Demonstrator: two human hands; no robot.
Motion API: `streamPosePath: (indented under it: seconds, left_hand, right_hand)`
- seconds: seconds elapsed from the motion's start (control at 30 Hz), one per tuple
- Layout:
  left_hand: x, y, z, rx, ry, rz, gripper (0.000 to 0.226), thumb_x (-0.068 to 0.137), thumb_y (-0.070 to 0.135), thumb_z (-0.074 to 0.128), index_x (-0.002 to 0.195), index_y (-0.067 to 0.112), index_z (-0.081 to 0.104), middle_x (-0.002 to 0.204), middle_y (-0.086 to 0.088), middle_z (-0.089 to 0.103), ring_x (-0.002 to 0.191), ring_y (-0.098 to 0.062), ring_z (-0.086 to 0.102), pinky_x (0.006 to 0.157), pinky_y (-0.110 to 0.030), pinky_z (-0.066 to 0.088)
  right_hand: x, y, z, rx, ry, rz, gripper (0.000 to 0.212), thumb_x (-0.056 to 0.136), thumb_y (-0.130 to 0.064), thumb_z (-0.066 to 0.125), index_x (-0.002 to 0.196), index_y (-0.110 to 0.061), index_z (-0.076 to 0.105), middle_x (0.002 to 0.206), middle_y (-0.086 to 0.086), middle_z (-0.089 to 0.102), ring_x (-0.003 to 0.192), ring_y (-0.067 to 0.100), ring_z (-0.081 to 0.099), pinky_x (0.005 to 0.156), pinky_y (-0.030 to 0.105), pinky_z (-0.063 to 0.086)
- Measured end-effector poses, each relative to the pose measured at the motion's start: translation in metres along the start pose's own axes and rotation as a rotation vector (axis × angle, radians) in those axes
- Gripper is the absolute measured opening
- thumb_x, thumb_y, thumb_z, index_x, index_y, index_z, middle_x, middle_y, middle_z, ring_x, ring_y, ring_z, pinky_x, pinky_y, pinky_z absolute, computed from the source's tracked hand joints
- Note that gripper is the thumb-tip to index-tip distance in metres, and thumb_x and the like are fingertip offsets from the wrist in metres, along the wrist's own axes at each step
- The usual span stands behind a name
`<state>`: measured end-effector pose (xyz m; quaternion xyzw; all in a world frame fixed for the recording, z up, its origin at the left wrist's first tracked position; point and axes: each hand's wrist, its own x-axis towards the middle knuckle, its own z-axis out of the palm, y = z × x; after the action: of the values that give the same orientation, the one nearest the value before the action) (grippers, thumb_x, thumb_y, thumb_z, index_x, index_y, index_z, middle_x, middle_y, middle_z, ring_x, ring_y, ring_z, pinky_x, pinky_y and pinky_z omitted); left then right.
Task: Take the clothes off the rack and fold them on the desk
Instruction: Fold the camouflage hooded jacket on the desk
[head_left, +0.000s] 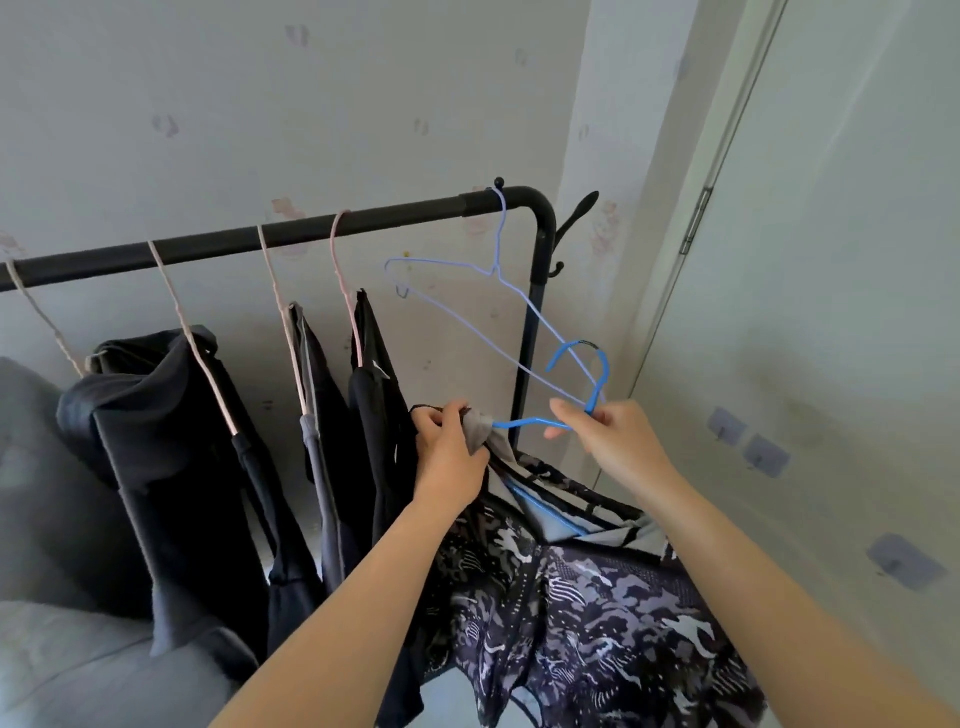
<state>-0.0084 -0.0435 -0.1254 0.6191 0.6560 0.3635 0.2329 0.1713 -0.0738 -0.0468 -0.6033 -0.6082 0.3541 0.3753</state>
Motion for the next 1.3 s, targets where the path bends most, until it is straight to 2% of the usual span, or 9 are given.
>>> streamPosePath:
  seconds: [0.13, 0.27, 0.4, 0.53, 0.63, 0.77, 1.0, 1.2, 1.3]
  left_hand:
    - [-0.005, 0.006, -0.007, 0.059, -0.01, 0.05, 0.034, 0.094, 0.007, 0.05, 0.127, 0.013, 0.045, 0.123, -0.008, 0.039, 0.087, -0.022, 0.056, 0.083, -0.027, 0.049]
    - [-0.004, 0.007, -0.019, 0.141, -0.017, 0.125, 0.018, 0.098, 0.014, 0.044, 0.111, 0.009, 0.055, 0.102, -0.006, 0.062, 0.091, -0.026, 0.06, 0.073, -0.032, 0.046]
    - [-0.001, 0.007, -0.027, 0.165, -0.088, 0.115, 0.019, 0.099, 0.019, 0.046, 0.098, 0.004, 0.057, 0.09, -0.013, 0.065, 0.084, -0.031, 0.06, 0.077, -0.044, 0.049]
    - [0.004, 0.002, -0.041, 0.03, 0.018, 0.01, 0.018, 0.099, 0.014, 0.045, 0.101, 0.004, 0.059, 0.087, -0.008, 0.061, 0.078, -0.023, 0.054, 0.067, -0.034, 0.041]
    - [0.009, 0.001, -0.052, -0.038, 0.08, -0.06, 0.021, 0.1, 0.014, 0.042, 0.093, 0.003, 0.058, 0.075, -0.003, 0.055, 0.066, -0.018, 0.049, 0.052, -0.026, 0.032]
    - [0.013, -0.001, -0.059, -0.09, 0.077, -0.113, 0.025, 0.1, 0.015, 0.042, 0.091, -0.001, 0.06, 0.076, -0.007, 0.056, 0.067, -0.018, 0.048, 0.053, -0.028, 0.031]
    - [0.008, 0.011, -0.054, -0.087, -0.007, -0.092, 0.025, 0.101, 0.022, 0.042, 0.091, 0.007, 0.059, 0.078, -0.006, 0.06, 0.068, -0.02, 0.053, 0.056, -0.032, 0.034]
    - [0.009, 0.02, -0.065, -0.2, 0.042, -0.127, 0.024, 0.101, 0.021, 0.041, 0.095, 0.005, 0.056, 0.07, -0.002, 0.051, 0.059, -0.016, 0.044, 0.056, -0.031, 0.033]
    - [0.009, 0.023, -0.073, -0.255, 0.064, -0.126, 0.024, 0.101, 0.022, 0.041, 0.095, 0.005, 0.056, 0.069, -0.004, 0.05, 0.058, -0.018, 0.042, 0.058, -0.035, 0.032]
  right_hand:
    - [-0.009, 0.008, -0.014, -0.058, 0.062, -0.051, 0.026, 0.092, -0.024, 0.061, 0.075, -0.014, 0.077, 0.037, -0.009, 0.019, 0.037, 0.007, 0.015, 0.039, 0.016, 0.016]
    - [-0.013, 0.019, -0.033, -0.117, 0.061, -0.103, 0.029, 0.094, -0.032, 0.06, 0.075, -0.017, 0.076, 0.037, -0.009, 0.018, 0.036, 0.008, 0.016, 0.038, 0.015, 0.017]
    - [-0.002, 0.033, -0.052, -0.255, -0.065, -0.118, 0.035, 0.096, -0.039, 0.054, 0.072, -0.022, 0.074, 0.046, -0.008, 0.018, 0.043, 0.008, 0.02, 0.044, 0.018, 0.021]
    - [0.0, 0.05, -0.068, -0.314, -0.118, -0.084, 0.042, 0.096, -0.043, 0.049, 0.072, -0.015, 0.07, 0.054, -0.004, 0.034, 0.053, 0.011, 0.034, 0.055, 0.023, 0.027]
    - [-0.001, 0.068, -0.08, -0.16, -0.153, -0.038, 0.051, 0.087, -0.059, 0.052, 0.07, -0.012, 0.065, 0.059, 0.005, 0.026, 0.055, 0.017, 0.026, 0.056, 0.029, 0.023]
    - [0.002, 0.075, -0.081, 0.107, -0.101, 0.001, 0.068, 0.059, -0.083, 0.064, 0.068, -0.015, 0.063, 0.057, -0.005, 0.021, 0.051, 0.01, 0.021, 0.053, 0.024, 0.021]
    - [0.031, 0.009, -0.043, -0.023, -0.114, -0.148, 0.033, 0.101, -0.038, 0.042, 0.091, -0.018, 0.066, 0.056, -0.016, 0.035, 0.049, 0.001, 0.035, 0.059, 0.021, 0.03]
    - [0.079, -0.051, 0.004, -0.177, -0.165, -0.189, 0.023, 0.102, -0.031, 0.039, 0.089, -0.024, 0.056, 0.063, -0.007, 0.037, 0.056, 0.01, 0.035, 0.064, 0.028, 0.034]
    - [0.102, -0.077, 0.023, -0.264, -0.195, -0.186, 0.016, 0.1, -0.019, 0.039, 0.09, -0.013, 0.05, 0.076, 0.01, 0.051, 0.059, 0.016, 0.033, 0.06, 0.032, 0.031]
